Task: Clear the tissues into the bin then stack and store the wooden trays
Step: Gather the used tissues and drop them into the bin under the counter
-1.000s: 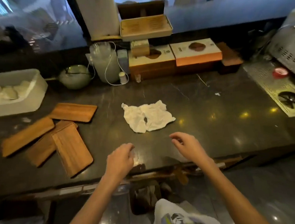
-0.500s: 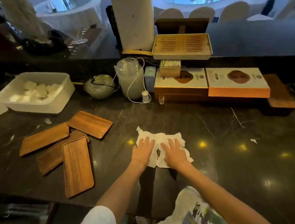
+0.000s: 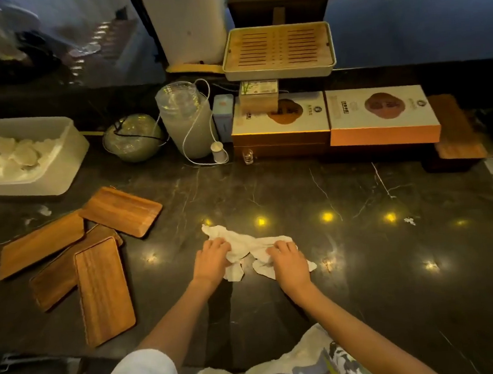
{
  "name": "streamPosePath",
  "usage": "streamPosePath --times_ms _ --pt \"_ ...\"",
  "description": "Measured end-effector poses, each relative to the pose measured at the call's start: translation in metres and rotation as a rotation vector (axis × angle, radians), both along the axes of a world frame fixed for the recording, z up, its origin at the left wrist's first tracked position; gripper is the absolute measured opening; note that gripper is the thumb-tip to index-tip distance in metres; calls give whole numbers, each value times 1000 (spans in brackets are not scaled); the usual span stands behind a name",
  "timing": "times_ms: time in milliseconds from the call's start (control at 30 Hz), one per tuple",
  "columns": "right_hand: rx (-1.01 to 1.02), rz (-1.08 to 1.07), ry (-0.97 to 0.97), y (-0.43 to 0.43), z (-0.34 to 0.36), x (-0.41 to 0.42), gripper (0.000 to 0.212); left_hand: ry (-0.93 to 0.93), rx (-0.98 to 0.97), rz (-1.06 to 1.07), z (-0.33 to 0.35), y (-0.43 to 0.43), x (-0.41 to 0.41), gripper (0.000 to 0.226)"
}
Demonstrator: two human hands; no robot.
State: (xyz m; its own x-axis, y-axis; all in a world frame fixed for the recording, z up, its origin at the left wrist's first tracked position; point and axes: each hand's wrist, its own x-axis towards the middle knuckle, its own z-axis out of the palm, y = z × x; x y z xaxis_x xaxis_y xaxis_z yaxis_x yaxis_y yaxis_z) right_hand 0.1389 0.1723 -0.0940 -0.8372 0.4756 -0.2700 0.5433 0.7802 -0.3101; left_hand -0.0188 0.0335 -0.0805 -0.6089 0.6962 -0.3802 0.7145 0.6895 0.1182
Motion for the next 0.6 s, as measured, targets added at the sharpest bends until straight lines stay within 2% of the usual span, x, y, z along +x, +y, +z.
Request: streamPosePath --times_ms 100,267,433,600 --pt "-39 -17 36 -12 -4 20 39 48 83 69 -5 -19 18 24" --pt "-32 -13 124 -38 -13 54 40 81 139 163 -11 -64 69 37" --pt "-57 -34 260 -40 -12 64 36 88 253 167 -6 -111 119 43" --pt "-37 -131 245 -62 -16 76 33 6 303 270 -10 -146 155 43"
